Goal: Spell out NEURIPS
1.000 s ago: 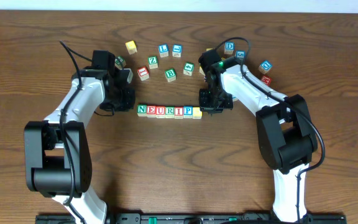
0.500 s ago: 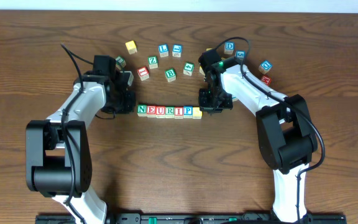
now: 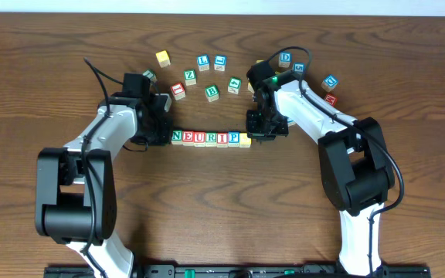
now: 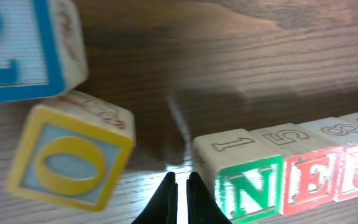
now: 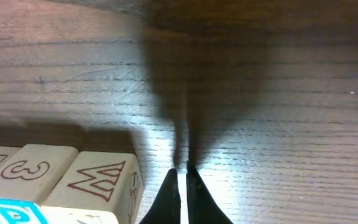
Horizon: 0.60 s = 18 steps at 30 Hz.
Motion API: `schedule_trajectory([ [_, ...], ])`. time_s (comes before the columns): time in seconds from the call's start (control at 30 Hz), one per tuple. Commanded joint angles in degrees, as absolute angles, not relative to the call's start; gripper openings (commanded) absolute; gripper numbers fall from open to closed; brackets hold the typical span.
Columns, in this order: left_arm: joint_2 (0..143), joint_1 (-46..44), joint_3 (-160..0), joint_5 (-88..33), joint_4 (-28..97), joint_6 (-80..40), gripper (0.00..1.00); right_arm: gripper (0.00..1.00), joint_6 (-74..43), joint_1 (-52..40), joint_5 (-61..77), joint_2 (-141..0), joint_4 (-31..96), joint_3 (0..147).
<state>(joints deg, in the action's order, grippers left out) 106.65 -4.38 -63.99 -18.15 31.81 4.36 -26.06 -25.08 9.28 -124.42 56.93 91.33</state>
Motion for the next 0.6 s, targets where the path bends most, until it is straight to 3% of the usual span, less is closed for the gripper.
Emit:
schedule_trajectory([
  [0.0,107.6,-4.8,-63.3,-18.9,31.8,4.7,0.08,0.01,-25.7,-25.1,10.5,-123.0,56.8,91.1],
  [0.57,107.6,-7.2,-63.3,-18.8,31.8,4.7,0.07,0.01,-25.7,-24.2,12.6,-123.0,56.1,92.0],
])
